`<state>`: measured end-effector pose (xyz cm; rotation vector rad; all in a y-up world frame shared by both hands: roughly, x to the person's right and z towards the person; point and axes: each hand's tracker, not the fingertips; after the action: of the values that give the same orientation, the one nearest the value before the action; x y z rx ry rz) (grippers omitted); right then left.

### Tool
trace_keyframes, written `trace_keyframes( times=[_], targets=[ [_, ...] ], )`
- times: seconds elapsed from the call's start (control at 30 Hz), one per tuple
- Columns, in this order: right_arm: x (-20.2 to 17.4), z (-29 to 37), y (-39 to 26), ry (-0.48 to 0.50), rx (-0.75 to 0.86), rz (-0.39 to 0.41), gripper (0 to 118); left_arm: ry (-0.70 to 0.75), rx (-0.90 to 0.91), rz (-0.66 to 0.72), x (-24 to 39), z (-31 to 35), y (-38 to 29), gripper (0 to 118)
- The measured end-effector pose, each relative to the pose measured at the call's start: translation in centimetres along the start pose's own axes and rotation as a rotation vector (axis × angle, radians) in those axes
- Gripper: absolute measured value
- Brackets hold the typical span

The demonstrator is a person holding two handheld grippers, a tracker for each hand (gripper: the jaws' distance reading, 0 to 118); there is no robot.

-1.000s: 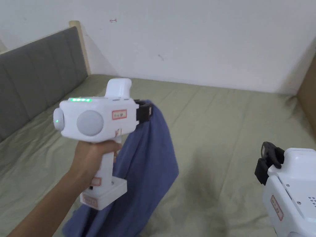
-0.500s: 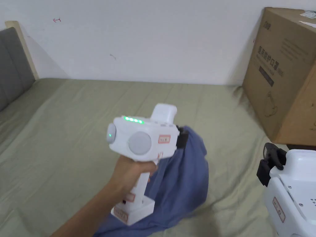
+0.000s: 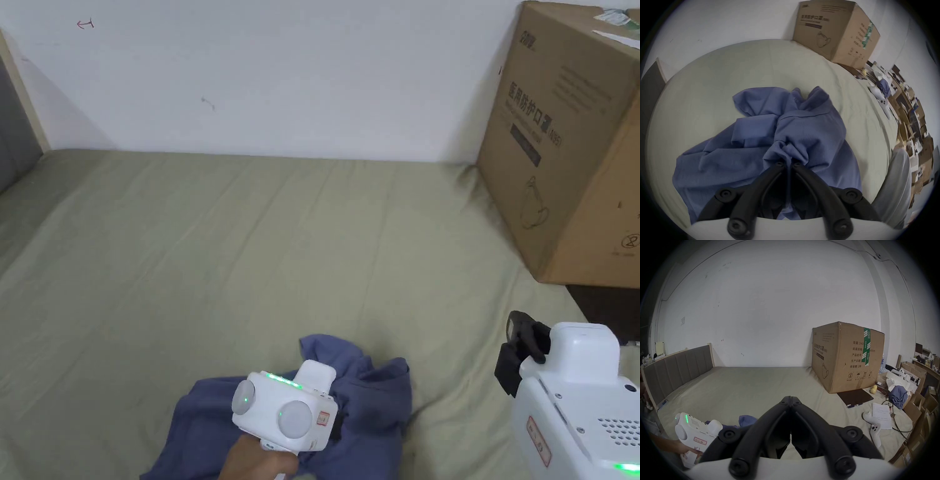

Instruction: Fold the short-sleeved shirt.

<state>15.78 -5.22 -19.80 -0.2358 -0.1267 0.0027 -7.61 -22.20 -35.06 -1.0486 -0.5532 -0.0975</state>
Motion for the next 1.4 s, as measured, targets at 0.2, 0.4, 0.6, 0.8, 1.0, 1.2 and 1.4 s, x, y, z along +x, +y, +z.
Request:
trace_keyframes(
  times=[0.2, 0.4, 0.6, 0.8, 1.0, 1.2, 1.4],
  targets=[
    [-0.5, 0.2, 0.4, 0.013, -0.004, 0.014, 0, -0.036, 0.123, 0.101, 0.2, 4.7, 1.6, 110],
    [-1.3, 1.1, 2.1, 0.022, 0.040, -0.003, 0, -0.016, 0.442, 0.098, -0.5, 14.5, 2.7, 114],
    [-2.3, 2.1, 3.8, 0.032, 0.088, 0.001, 0, 0.183, 0.695, 0.044, -2.4, 22.3, 2.1, 113],
    [-3.4, 2.7, 4.8, 0.040, 0.126, -0.003, 0, 0.350, 0.861, 0.064, -5.5, 25.5, -0.2, 109],
    [-4.2, 2.8, 5.0, 0.057, 0.139, 0.004, 0, 0.387, 0.870, 0.080, -7.6, 26.2, -1.7, 0],
    [-4.4, 2.7, 4.8, 0.067, 0.134, 0.008, 0, 0.395, 0.834, 0.100, -7.4, 26.3, -1.6, 0],
    [-4.1, 2.2, 4.0, 0.063, 0.109, 0.004, 0, 0.281, 0.522, 0.237, -9.4, 23.7, -1.7, 0]
  ],
)
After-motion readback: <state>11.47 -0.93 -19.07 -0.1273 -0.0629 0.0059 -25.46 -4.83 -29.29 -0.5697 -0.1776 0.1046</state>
